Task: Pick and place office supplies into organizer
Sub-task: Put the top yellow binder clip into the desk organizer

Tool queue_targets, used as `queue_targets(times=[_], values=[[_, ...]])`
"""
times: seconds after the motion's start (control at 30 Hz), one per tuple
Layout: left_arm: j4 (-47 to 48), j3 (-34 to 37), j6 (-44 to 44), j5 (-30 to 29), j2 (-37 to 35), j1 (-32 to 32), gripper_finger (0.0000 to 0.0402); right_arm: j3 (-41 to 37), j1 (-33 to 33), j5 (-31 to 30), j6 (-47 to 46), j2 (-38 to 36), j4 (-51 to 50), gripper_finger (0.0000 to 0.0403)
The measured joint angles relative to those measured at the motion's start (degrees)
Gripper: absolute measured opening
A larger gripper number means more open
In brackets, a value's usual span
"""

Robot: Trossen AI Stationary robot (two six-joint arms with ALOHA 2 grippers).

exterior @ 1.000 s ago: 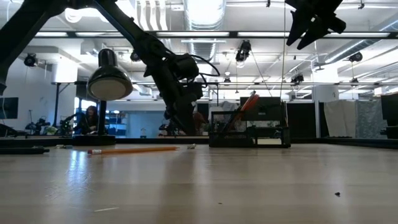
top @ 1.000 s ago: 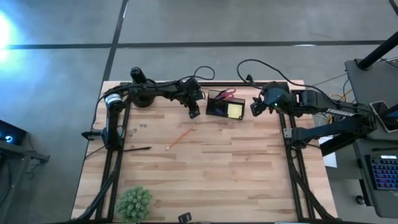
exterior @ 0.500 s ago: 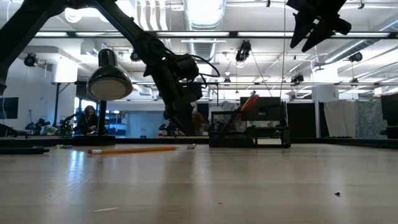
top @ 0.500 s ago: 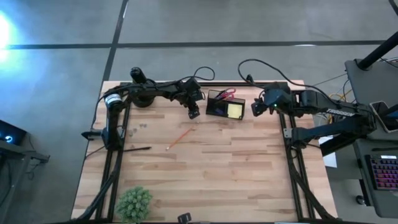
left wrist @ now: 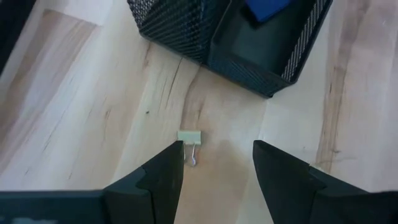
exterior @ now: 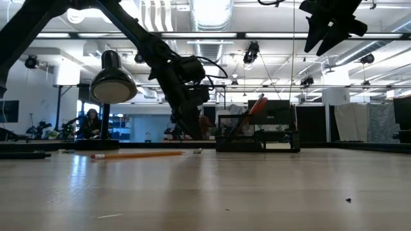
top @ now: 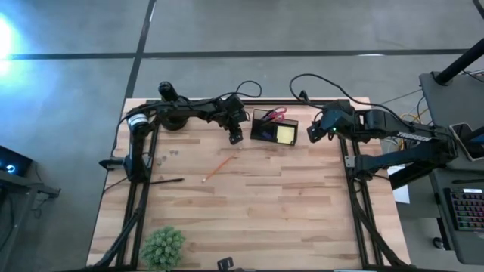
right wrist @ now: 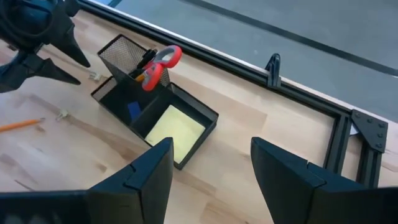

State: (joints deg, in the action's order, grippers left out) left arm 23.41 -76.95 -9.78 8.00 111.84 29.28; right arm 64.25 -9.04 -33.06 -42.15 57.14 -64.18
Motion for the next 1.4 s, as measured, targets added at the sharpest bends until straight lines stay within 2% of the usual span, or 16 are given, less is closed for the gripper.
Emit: queue_targets(times=[0.37,0.53,1.17,1.4], values=[[-0.9,-0.4,0.4,0.6,2.4,0.5,0.0178,0.0,0.0,0.0,-1.4,0.0,0.1,0.0206],[-5.0,-0.4,0.7,0.2,3.3,1.6,0.0178,0.0,0.0,0.0,-1.4,0.0,0.1,0.0206],[-2.0,-1.5,1.2,2.9,5.0,2.5,0.0177,0.0,-0.2,0.0,-1.4,0.0,0.1,0.0206],[-1.9,-1.5,-0.4,2.2,5.0,2.2,0.0129,0.0,-0.2,0.0,-1.7,0.0,0.1,0.0206]])
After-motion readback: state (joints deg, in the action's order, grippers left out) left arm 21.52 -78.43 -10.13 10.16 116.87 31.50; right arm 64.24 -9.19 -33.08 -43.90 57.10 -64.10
